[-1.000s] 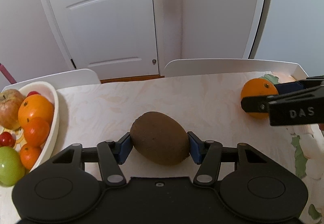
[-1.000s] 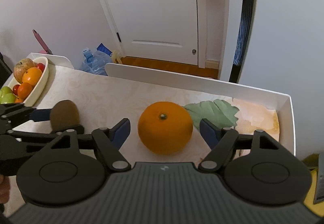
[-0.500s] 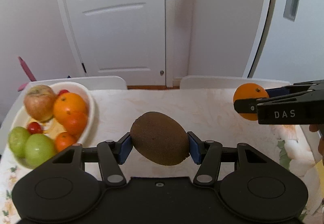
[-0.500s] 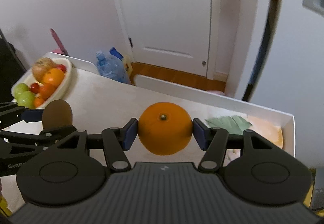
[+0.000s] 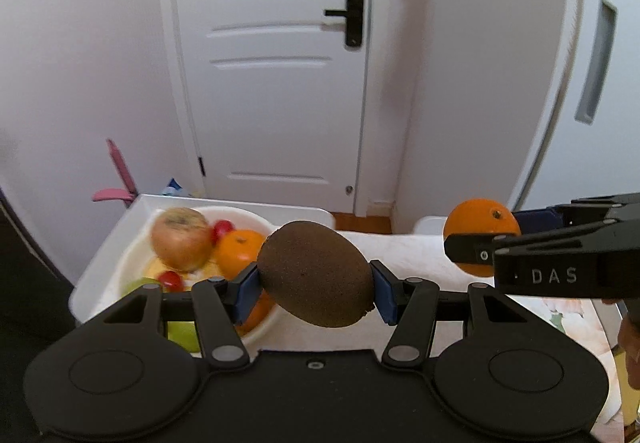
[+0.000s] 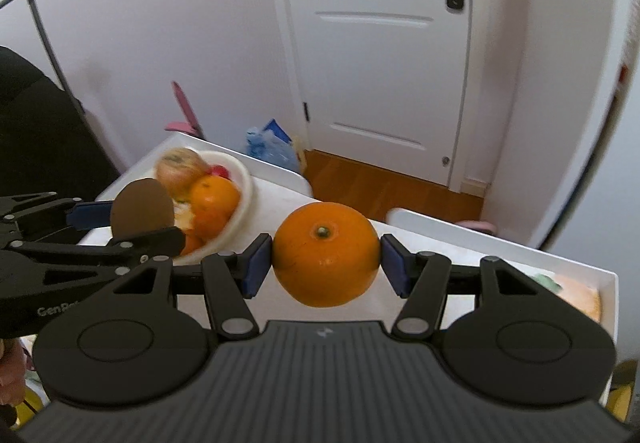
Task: Organize fruits
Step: 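Carry the kiwi and orange to the bowl with both tools, then open both tools to release kiwi and orange into the bowl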
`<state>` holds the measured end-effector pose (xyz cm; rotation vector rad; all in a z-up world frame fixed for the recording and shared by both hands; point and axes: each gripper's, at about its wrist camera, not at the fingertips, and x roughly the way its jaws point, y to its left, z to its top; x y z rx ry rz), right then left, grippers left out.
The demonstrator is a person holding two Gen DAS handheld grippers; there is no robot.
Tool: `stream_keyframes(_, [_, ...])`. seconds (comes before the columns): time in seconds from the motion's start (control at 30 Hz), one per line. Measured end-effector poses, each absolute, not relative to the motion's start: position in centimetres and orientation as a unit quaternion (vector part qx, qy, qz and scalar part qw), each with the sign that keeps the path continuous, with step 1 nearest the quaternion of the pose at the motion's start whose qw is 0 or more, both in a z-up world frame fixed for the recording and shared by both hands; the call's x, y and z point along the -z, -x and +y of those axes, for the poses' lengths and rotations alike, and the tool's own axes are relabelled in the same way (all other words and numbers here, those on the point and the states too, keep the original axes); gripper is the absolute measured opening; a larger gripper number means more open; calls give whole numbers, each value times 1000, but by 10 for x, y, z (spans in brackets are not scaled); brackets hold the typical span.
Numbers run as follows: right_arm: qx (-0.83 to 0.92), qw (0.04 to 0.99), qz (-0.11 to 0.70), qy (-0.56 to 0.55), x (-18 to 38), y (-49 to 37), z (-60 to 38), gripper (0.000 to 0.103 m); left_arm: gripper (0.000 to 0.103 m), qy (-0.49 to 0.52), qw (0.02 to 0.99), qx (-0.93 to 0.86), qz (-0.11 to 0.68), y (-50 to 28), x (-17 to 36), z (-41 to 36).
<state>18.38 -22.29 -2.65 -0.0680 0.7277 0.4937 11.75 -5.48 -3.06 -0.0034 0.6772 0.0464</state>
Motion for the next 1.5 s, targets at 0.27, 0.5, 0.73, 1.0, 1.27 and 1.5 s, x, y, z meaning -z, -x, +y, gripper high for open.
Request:
stream_keyframes(0.27, [-254, 905, 341, 31, 6, -178, -160, 74, 61, 3, 946, -34, 322, -113, 12, 4])
stream_keyframes(0.5, [-253, 903, 346, 27, 8, -181, -107, 74, 61, -1, 944, -32, 327, -121, 17, 53])
stream_keyframes(0.73, [-240, 902, 357, 24, 23, -189, -69, 74, 61, -4, 939, -22, 343, -144, 40, 93])
stream_keyframes(1.0, [-223, 900, 373, 21, 42, -202, -41, 74, 61, 1, 930, -10, 366, -174, 67, 125])
stream_keyframes(1.27, [-207, 900, 384, 15, 55, -216, -31, 74, 61, 14, 920, 0, 392, -196, 89, 142])
stream_keyframes(1.5, [-200, 899, 390, 13, 61, -222, -27, 74, 62, 18, 915, 10, 403, -203, 97, 146])
